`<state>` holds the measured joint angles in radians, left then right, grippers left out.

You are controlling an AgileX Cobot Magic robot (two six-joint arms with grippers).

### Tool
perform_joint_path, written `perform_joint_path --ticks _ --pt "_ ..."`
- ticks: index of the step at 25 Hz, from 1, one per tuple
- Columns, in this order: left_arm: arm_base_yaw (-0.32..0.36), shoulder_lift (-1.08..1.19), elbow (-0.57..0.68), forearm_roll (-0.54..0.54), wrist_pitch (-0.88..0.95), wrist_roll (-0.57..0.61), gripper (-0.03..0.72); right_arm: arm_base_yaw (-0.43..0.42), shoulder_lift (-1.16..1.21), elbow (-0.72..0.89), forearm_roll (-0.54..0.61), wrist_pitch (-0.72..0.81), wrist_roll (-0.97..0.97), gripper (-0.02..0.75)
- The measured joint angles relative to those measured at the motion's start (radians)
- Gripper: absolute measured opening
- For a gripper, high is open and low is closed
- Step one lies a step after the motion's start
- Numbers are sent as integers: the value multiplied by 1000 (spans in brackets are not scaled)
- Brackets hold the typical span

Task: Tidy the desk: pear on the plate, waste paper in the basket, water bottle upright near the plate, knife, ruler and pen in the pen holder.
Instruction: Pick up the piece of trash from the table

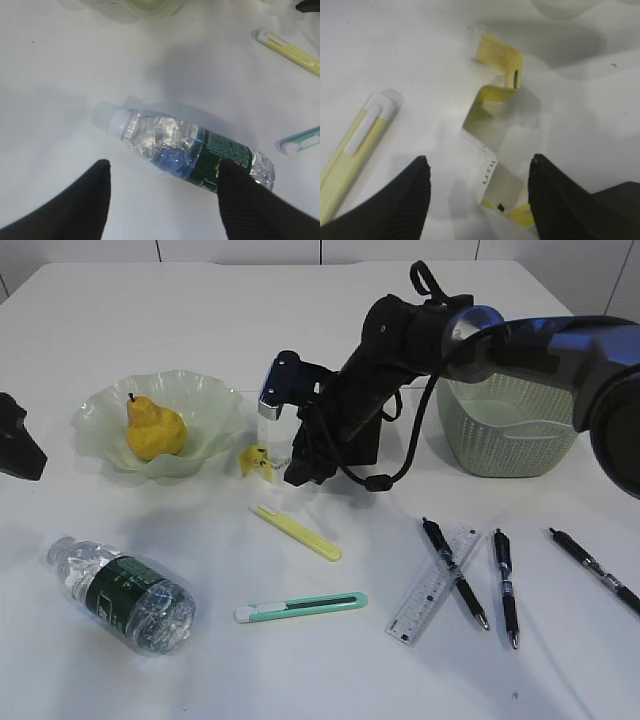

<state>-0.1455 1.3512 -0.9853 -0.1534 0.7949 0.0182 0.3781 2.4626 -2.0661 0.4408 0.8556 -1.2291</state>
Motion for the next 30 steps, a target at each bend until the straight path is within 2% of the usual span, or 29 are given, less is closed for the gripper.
perform_joint_path --ticks 6,24,30 --pt "0 0 0 0 0 0 475 0 0 0 -12 -2 10 436" --pt "0 0 0 0 0 0 475 0 0 -2 -75 -4 20 116" --pt "0 0 0 0 0 0 475 2 0 -2 -97 -4 20 56"
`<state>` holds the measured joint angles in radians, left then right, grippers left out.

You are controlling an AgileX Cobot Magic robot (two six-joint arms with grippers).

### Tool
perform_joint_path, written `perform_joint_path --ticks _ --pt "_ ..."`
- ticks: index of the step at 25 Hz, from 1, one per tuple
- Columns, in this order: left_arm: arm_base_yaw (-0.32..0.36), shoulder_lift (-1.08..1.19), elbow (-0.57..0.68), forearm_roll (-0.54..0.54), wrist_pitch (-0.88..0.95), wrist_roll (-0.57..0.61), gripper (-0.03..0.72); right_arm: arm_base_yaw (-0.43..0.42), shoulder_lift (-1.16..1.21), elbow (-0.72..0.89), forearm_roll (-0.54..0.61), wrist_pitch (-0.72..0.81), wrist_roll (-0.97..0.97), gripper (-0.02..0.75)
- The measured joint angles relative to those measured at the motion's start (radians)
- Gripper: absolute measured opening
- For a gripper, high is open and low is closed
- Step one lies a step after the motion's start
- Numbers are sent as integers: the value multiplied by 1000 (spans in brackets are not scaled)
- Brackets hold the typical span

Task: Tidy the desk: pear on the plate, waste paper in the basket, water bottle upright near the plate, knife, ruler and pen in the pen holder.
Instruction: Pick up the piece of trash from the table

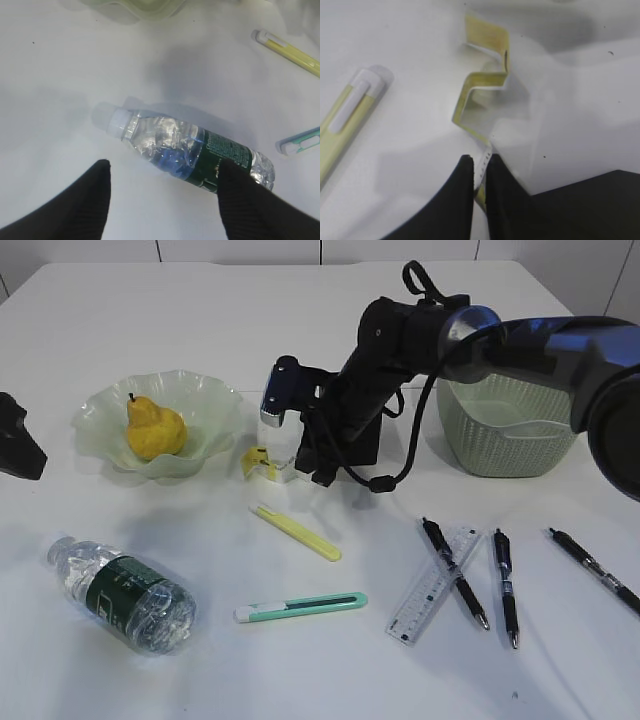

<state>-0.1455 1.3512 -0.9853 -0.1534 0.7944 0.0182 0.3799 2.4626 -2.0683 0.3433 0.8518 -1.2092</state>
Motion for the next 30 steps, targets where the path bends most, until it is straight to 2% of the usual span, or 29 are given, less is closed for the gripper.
perform_joint_path --ticks 19,30 --pt "0 0 0 0 -4 0 475 1 3 -48 -18 110 19 50" --pt "0 0 0 0 -4 0 475 1 -80 -48 -18 158 49 50"
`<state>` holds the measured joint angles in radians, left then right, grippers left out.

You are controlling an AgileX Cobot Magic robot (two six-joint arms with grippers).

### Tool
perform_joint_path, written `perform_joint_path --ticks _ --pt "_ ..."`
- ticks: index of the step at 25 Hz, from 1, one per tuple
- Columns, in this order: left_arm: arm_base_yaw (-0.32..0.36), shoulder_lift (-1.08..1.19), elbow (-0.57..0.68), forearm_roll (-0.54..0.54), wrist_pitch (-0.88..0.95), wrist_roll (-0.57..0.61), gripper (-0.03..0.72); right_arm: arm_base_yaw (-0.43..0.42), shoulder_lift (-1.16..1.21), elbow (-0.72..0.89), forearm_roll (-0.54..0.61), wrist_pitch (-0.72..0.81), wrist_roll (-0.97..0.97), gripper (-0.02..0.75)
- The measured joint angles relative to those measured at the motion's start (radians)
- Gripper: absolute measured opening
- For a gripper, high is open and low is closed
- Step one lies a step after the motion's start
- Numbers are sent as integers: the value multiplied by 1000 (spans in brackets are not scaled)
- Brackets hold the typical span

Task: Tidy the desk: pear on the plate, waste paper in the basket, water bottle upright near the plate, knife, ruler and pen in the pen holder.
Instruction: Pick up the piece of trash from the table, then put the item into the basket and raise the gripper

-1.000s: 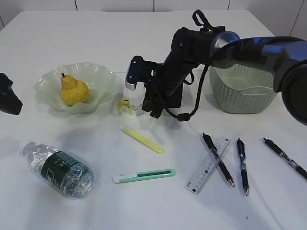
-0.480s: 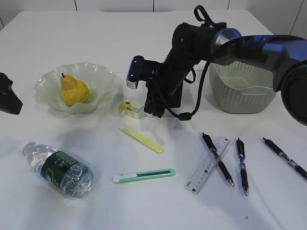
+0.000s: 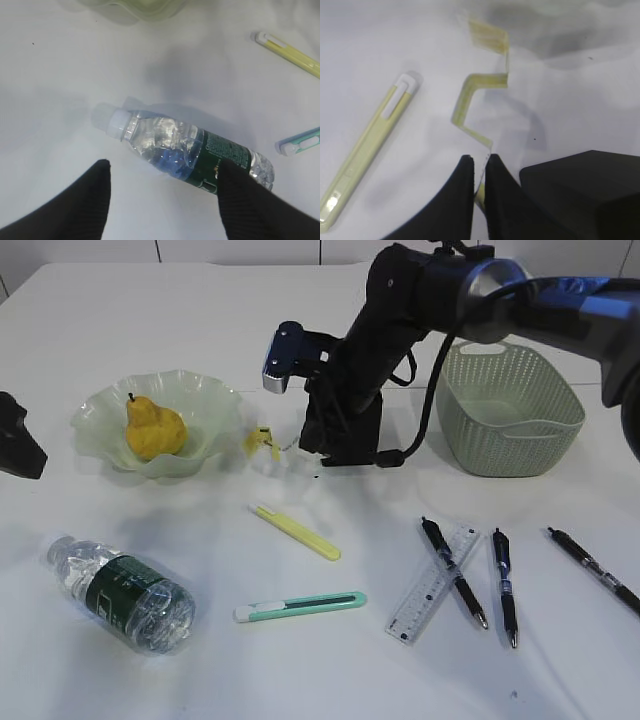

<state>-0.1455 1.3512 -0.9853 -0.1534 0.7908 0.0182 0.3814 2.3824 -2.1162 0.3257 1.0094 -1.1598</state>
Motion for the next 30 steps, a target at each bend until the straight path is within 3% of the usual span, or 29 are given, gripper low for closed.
perform_joint_path --ticks 15,30 --pt "0 0 0 0 7 0 475 -19 -209 0 0 19 37 50" --pt "0 0 0 0 11 0 475 -340 -281 0 6 -29 240 50"
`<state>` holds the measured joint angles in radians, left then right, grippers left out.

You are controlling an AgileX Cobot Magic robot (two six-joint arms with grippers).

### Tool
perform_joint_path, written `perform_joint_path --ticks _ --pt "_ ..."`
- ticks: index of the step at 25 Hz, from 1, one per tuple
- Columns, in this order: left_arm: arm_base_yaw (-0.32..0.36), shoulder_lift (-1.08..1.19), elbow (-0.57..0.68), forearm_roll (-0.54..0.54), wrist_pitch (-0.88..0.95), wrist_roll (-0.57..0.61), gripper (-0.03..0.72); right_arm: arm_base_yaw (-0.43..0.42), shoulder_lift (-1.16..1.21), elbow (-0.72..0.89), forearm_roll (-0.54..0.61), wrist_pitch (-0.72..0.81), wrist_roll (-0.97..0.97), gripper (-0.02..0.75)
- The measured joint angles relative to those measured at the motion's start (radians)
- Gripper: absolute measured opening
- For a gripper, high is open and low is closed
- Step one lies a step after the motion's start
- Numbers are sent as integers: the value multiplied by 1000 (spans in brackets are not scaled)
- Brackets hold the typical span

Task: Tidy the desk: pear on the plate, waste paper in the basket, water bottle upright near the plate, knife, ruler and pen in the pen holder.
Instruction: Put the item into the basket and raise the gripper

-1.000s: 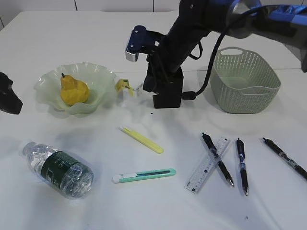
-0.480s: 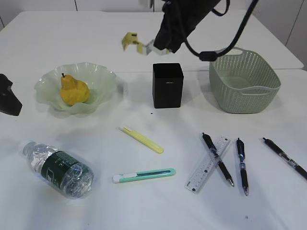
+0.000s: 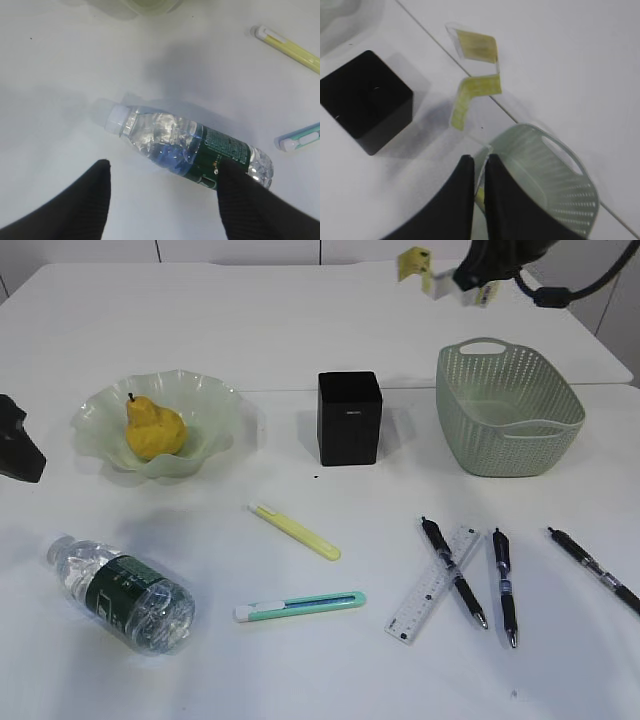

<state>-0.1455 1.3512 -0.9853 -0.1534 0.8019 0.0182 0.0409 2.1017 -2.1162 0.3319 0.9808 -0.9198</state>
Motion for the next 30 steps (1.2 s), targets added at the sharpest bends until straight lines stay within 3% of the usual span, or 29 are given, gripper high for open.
perform_joint_path --ticks 9,22,26,30 --pt "6 0 0 -10 -4 0 475 -81 65 0 -74 -33 202 50" --pt "6 0 0 -14 -24 0 475 -85 189 65 -138 -47 326 55" --pt "6 0 0 -15 -27 0 475 -85 198 71 -172 -84 421 141" --pt "6 0 0 -15 -27 0 475 -87 198 71 -209 -91 527 301"
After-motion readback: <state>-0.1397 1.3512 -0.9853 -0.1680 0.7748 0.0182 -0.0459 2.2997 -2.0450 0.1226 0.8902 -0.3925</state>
